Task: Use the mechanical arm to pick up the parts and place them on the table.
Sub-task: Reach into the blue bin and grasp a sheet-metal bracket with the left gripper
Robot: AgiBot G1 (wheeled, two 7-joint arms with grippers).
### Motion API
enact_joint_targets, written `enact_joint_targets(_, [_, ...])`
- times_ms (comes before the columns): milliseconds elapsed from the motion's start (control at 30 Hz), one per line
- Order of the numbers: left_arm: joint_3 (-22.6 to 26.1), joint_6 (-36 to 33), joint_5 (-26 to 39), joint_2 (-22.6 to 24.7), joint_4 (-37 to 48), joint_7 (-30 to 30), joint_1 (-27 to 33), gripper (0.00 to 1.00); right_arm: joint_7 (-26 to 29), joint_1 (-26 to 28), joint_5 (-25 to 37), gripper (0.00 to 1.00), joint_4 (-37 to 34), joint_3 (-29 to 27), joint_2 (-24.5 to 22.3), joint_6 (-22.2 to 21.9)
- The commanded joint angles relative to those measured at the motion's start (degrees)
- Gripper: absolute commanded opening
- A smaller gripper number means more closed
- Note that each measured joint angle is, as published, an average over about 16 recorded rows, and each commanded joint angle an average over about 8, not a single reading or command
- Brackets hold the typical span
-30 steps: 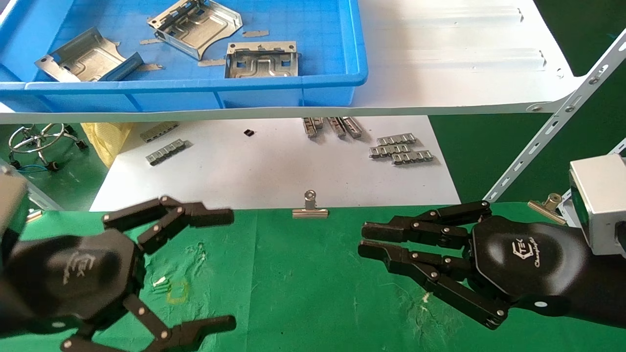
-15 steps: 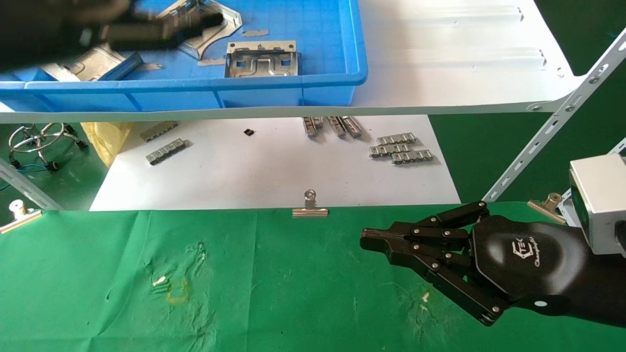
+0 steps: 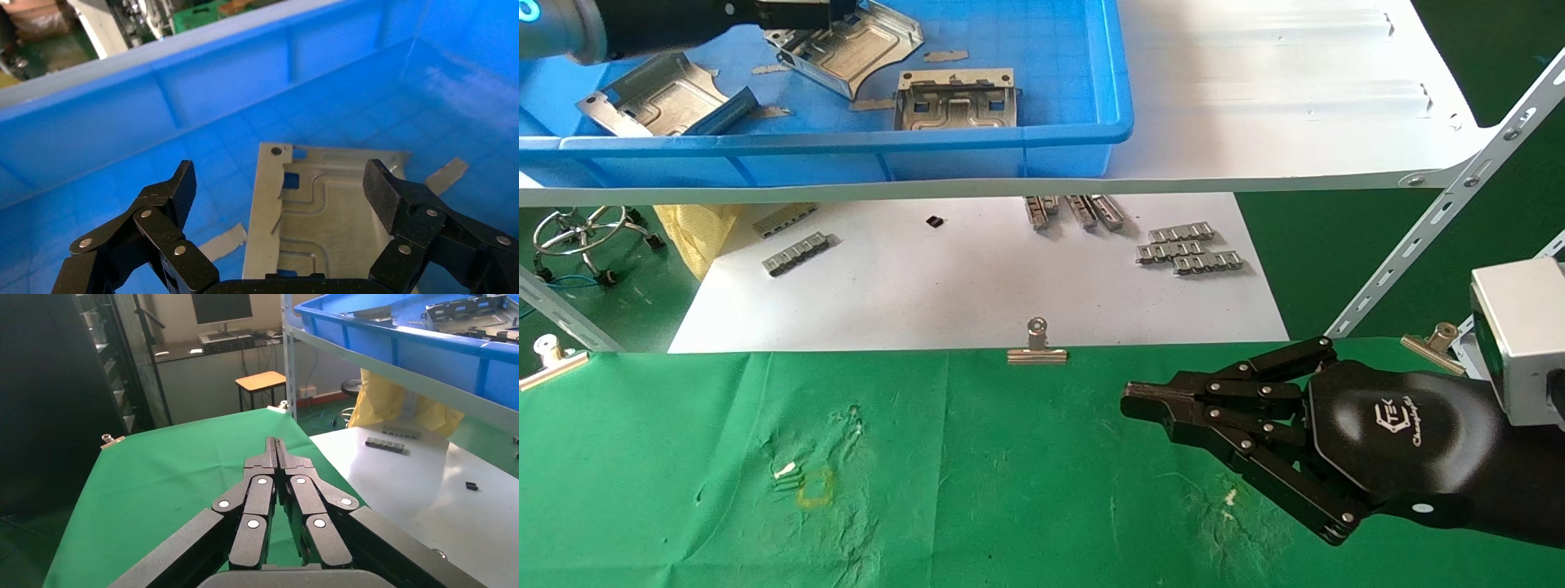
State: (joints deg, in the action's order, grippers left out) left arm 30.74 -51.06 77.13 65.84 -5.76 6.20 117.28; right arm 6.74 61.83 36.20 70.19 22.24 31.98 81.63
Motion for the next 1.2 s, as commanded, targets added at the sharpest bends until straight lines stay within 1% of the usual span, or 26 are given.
enact_joint_targets(33, [0.75, 1.48, 1.16, 1.18, 2.42, 0.12, 1.1, 0.0, 0.0, 0.0, 0.0, 0.0, 0.0, 0.0, 0.0, 0.0])
enact_joint_targets(300, [2.1, 2.54, 3.11, 2.82, 5.15, 0.87, 2.17, 0.0, 0.0, 0.0, 0.0, 0.0, 0.0, 0.0, 0.0, 0.0])
enact_joint_targets(833, [2.14, 4.34, 3.19, 2.86, 5.66, -0.3, 2.03, 0.0, 0.0, 0.0, 0.0, 0.0, 0.0, 0.0, 0.0, 0.0])
enact_joint_targets(900, [2.1, 4.35, 3.13, 2.75, 5.69, -0.32, 2.02, 0.0, 0.0, 0.0, 0.0, 0.03, 0.0, 0.0, 0.0, 0.0])
enact_joint_targets(933, [2.08, 4.37, 3.1, 2.7, 5.7, -0.32, 2.02, 0.0, 0.0, 0.0, 0.0, 0.07, 0.0, 0.0, 0.0, 0.0])
enact_joint_targets(967, [2.06, 4.4, 3.07, 2.66, 5.7, -0.33, 2.03, 0.0, 0.0, 0.0, 0.0, 0.14, 0.0, 0.0, 0.0, 0.0])
enact_joint_targets(1133, [1.94, 4.53, 2.9, 2.61, 5.72, -0.34, 1.99, 0.0, 0.0, 0.0, 0.0, 0.76, 0.0, 0.0, 0.0, 0.0])
enact_joint_targets(1167, [1.91, 4.55, 2.87, 2.62, 5.73, -0.32, 1.97, 0.0, 0.0, 0.0, 0.0, 0.87, 0.0, 0.0, 0.0, 0.0])
enact_joint_targets(1200, [1.89, 4.57, 2.83, 2.63, 5.76, -0.29, 1.94, 0.0, 0.0, 0.0, 0.0, 0.95, 0.0, 0.0, 0.0, 0.0])
